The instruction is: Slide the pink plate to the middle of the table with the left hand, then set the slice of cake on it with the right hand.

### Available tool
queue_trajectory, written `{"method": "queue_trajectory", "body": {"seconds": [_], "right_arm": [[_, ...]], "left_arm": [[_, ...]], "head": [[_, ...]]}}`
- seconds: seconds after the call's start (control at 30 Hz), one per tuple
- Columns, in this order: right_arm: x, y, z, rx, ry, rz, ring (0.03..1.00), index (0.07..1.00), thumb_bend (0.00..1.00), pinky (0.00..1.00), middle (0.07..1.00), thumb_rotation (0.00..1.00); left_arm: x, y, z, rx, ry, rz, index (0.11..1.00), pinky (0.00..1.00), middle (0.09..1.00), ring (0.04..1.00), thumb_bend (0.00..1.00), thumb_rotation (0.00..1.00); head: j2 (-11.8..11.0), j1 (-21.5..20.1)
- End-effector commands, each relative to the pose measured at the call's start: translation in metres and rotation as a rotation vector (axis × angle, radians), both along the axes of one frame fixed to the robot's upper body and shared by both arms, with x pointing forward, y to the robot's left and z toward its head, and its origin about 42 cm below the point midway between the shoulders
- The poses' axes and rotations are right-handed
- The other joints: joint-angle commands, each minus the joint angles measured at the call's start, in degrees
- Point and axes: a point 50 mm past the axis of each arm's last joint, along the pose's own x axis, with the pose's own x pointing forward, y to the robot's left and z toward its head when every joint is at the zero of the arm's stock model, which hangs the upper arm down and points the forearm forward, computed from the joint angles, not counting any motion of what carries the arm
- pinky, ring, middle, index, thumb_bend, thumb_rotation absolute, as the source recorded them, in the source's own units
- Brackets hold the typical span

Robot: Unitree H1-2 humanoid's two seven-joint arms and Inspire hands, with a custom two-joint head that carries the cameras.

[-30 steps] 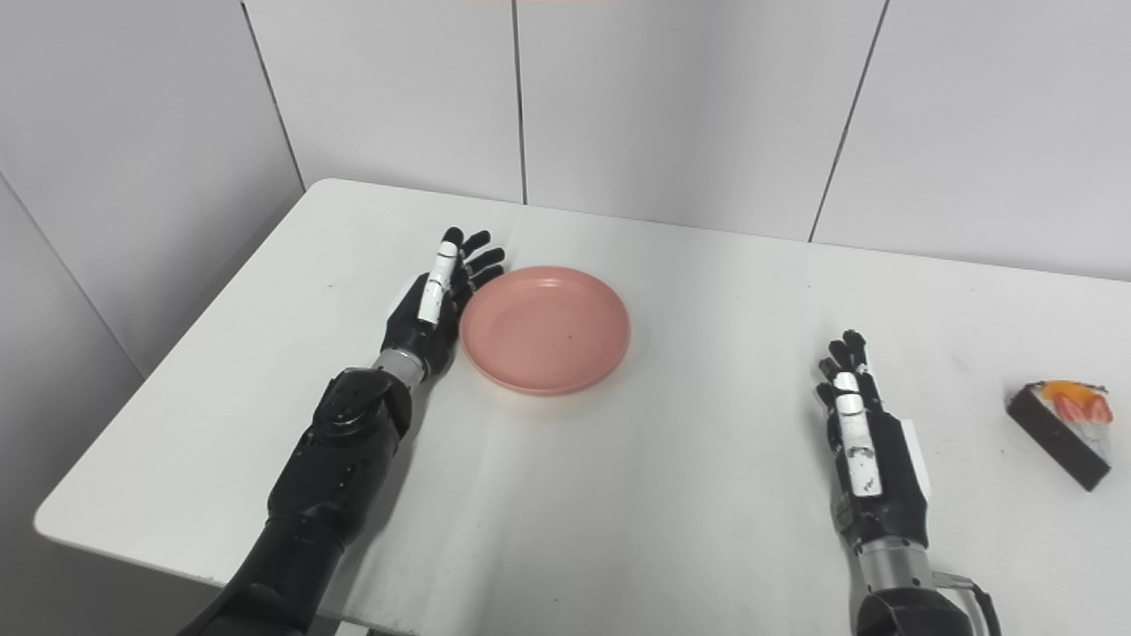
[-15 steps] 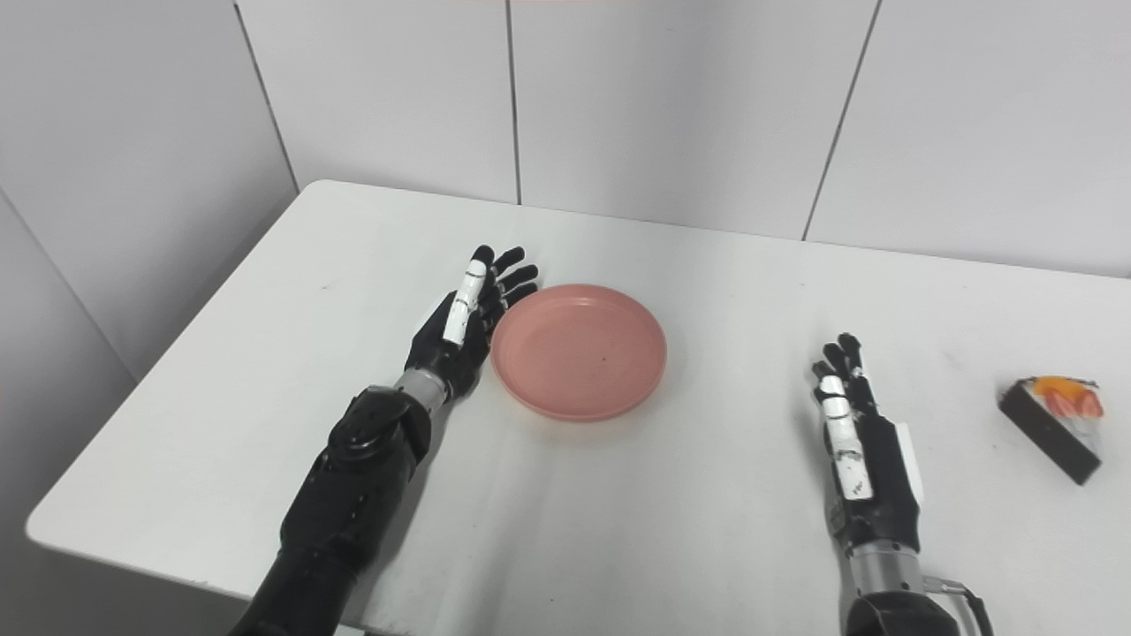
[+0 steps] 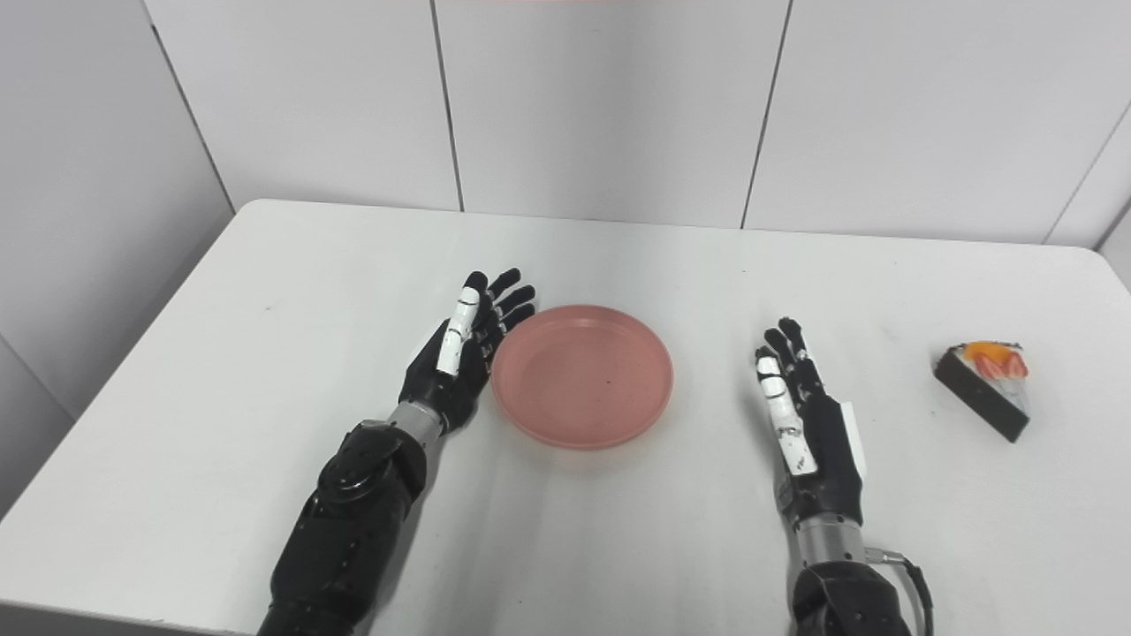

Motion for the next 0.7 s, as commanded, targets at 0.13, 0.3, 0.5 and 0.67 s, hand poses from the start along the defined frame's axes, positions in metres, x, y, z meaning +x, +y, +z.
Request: {"method": "queue_trajectory", "body": {"seconds": [0.13, 0.3, 0.5, 0.67], "right_arm": [[0.007, 0.011, 0.016, 0.028, -0.058, 0.013, 0.905, 0.93, 0.54, 0.95, 0.917, 0.71], [0.007, 0.016, 0.017, -0.022, -0.063, 0.043, 0.932, 0.969, 0.54, 0.97, 0.943, 0.81], [0.007, 0.021, 0.018, -0.066, -0.063, 0.063, 0.953, 0.995, 0.56, 0.98, 0.965, 0.89], [0.008, 0.027, 0.018, -0.075, -0.065, 0.067, 0.959, 0.999, 0.59, 0.98, 0.971, 0.9]], "left_arm": [[-0.003, -0.006, 0.002, 0.0, -0.004, -0.013, 0.934, 0.95, 0.928, 0.945, 0.67, 1.0], [-0.005, -0.011, 0.001, -0.015, 0.005, -0.023, 0.945, 0.99, 0.945, 0.968, 0.67, 1.0], [-0.007, -0.017, -0.001, -0.021, 0.012, -0.03, 0.964, 1.0, 0.981, 0.995, 0.67, 1.0], [-0.01, -0.018, -0.003, -0.023, 0.005, -0.026, 0.991, 1.0, 0.998, 1.0, 0.65, 1.0]], "head": [[0.26, -2.63], [0.51, -4.96], [0.69, -7.64], [0.8, -9.13]]}}
